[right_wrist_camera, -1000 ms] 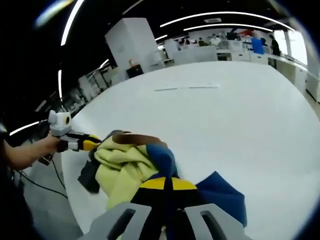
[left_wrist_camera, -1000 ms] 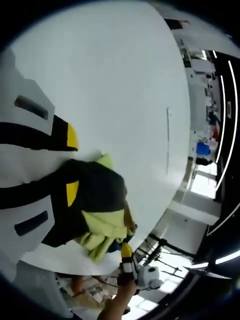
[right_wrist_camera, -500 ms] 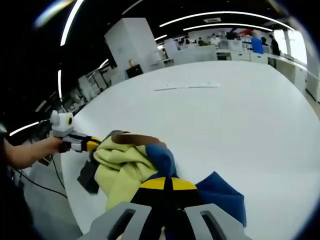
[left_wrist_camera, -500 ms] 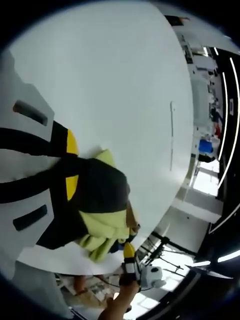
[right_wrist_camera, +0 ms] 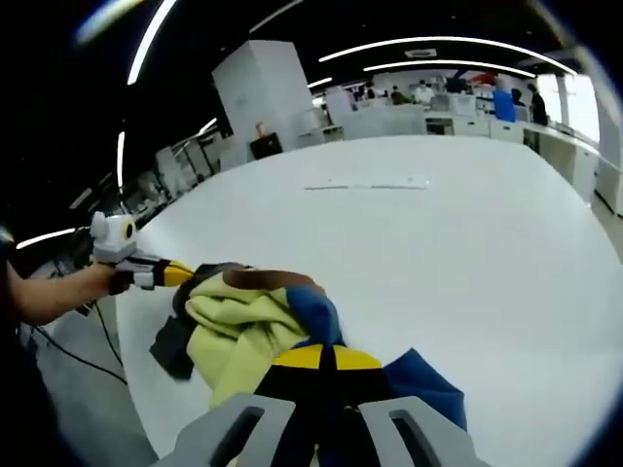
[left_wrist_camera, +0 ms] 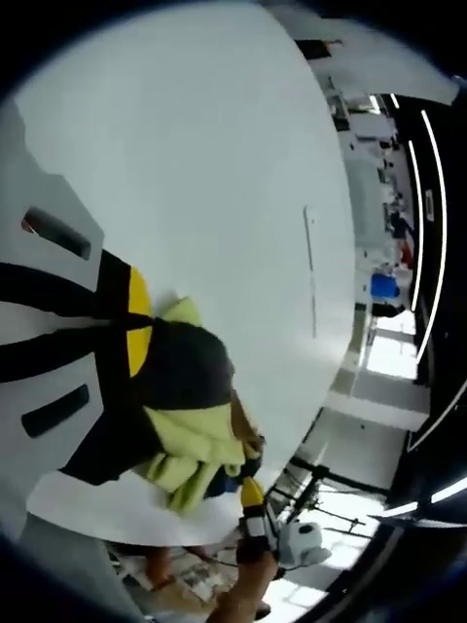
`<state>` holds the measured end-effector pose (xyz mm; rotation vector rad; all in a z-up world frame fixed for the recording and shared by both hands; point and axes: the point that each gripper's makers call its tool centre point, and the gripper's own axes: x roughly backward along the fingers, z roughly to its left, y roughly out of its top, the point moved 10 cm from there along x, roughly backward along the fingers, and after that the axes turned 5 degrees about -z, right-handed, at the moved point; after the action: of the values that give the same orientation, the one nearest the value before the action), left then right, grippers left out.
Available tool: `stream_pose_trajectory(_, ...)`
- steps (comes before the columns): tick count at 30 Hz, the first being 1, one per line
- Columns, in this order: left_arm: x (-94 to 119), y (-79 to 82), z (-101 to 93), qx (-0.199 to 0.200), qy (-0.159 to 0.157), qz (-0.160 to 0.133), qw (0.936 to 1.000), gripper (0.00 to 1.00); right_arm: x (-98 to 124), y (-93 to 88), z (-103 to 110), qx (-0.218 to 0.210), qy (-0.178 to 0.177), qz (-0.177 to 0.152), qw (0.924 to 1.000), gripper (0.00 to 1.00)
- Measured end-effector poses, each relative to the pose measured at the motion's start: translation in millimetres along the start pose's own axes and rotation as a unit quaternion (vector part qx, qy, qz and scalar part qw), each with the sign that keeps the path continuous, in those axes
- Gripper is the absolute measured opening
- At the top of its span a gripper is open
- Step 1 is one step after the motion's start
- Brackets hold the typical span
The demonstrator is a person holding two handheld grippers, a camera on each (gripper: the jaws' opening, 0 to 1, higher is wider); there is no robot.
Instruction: Fold the garment on the visible template until the final outline fits inside the template.
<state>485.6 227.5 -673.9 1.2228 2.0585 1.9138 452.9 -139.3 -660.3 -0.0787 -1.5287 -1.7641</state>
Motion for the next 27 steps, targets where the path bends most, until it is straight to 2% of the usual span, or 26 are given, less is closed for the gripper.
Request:
stream_pose_trajectory(1,4.6,5.1,-1.6,0.003,0.006,-0.012,0.9999,0.0,1.0,1.6,0.1,-0.005,0.0,-0.003,1.0,0.0)
stream_pose_trajectory(3,11.5,12.8,-5.1,-0.043,0.016,-0.009,0.9989,0.0,3.2,5.4,1.0,-0.008,0.003,-0.011,0.9999,0.0)
stream_pose_trajectory(4,13.6,15.5,-7.2,-0.05,0.015,-0.01,0.9986,0.0,4.1,7.2,1.9,-0.007,0.002,-0.016,0.9999,0.0)
stream_pose_trajectory(8,18.7,27.8,-16.0,-0.043,0.01,-0.038,0.9983,0.0,7.8,15.4,4.2,0.008,-0.003,-0.026,0.9996,0.0)
stream_pose_trajectory(11,20.5,40.5,-16.0,-0.042,0.015,-0.062,0.9971,0.0,13.2,29.0,8.1,0.026,-0.004,-0.044,0.9987,0.0)
stream_pose_trajectory(14,23.8,54.8,-16.6,-0.034,0.016,-0.099,0.9944,0.0,19.1,45.0,10.8,0.048,-0.012,-0.063,0.9968,0.0)
stream_pose_trajectory(15,25.3,61.5,-16.3,-0.018,0.013,-0.114,0.9933,0.0,21.4,52.0,11.8,0.055,-0.013,-0.07,0.9959,0.0)
stream_pose_trajectory(19,30.6,82.1,-14.3,-0.015,0.011,-0.151,0.9883,0.0,27.9,73.1,14.1,0.087,-0.028,-0.093,0.9914,0.0)
stream_pose_trajectory(20,31.0,85.7,-13.8,-0.01,0.011,-0.163,0.9865,0.0,28.5,76.4,15.0,0.091,-0.03,-0.095,0.9909,0.0)
stream_pose_trajectory(21,29.8,88.9,-13.0,0.013,0.009,-0.177,0.9842,0.0,28.8,80.4,15.6,0.095,-0.03,-0.097,0.9903,0.0)
stream_pose_trajectory(25,23.9,95.2,-8.9,0.025,0.021,-0.193,0.9807,0.0,25.7,89.2,10.9,0.098,-0.044,-0.105,0.9887,0.0)
stream_pose_trajectory(27,19.2,102.3,-8.8,0.047,0.025,-0.222,0.9737,0.0,23.0,96.3,7.0,0.105,-0.064,-0.116,0.9856,0.0)
